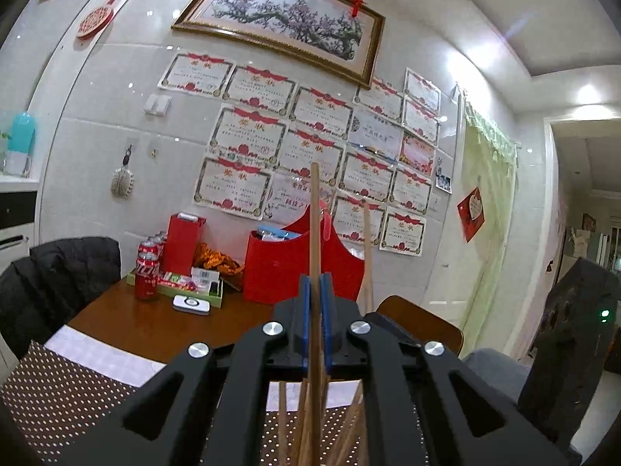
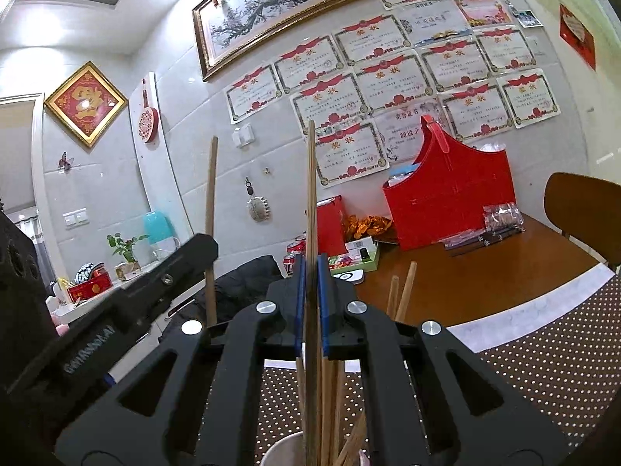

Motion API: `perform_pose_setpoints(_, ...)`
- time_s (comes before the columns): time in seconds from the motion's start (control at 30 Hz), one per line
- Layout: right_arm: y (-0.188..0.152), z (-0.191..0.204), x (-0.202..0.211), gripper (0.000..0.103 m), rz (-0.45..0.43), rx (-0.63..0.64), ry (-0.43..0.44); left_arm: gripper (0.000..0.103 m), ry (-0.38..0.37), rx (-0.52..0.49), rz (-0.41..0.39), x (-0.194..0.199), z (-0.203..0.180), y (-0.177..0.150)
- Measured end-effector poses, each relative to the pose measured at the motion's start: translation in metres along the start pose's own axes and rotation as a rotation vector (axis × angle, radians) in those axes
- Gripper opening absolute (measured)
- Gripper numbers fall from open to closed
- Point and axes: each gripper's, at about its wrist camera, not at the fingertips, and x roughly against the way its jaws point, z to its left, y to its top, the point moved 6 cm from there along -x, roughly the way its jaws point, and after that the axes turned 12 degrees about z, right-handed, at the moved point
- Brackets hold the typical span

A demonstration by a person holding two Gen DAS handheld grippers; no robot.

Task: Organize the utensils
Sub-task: 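Drop both chopsticks into the pink cup by opening both tools, then move both open tools back down to the last chopsticks on the cloth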

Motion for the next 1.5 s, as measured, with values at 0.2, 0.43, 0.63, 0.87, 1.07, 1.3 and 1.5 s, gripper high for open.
perform_pose_setpoints(0.2,-0.011,-0.006,-0.009,0.007,0.006,0.011,-0.01,0.005,0.0,0.015,0.02,-0.016,0.008,-0.018)
perform_pose_setpoints(0.43,-0.019,-0.005,-0.013,0.007,0.011,0.028,-0.01,0.005,-0.002,0.03,0.031,-0.02,0.013,-0.03)
perform_pose_setpoints(0.63,-0.026,-0.004,-0.018,0.007,0.037,0.027,-0.009,0.006,0.005,0.025,0.046,-0.023,0.017,-0.038)
perform_pose_setpoints(0.87,-0.027,-0.005,-0.003,0.017,0.047,0.034,-0.036,0.033,0.038,-0.001,0.04,-0.012,0.018,-0.04)
perform_pose_setpoints(1.07,-0.008,-0.016,0.044,0.097,-0.062,-0.01,-0.047,0.082,0.077,0.032,-0.028,0.031,0.026,-0.022)
perform_pose_setpoints(1.3,0.006,-0.005,0.084,0.097,-0.068,0.024,-0.083,0.096,0.141,-0.086,-0.014,0.076,-0.004,-0.01)
perform_pose_setpoints(1.5,0.007,0.004,0.118,0.097,-0.045,0.03,-0.109,0.097,0.206,-0.124,0.028,0.112,-0.027,-0.01)
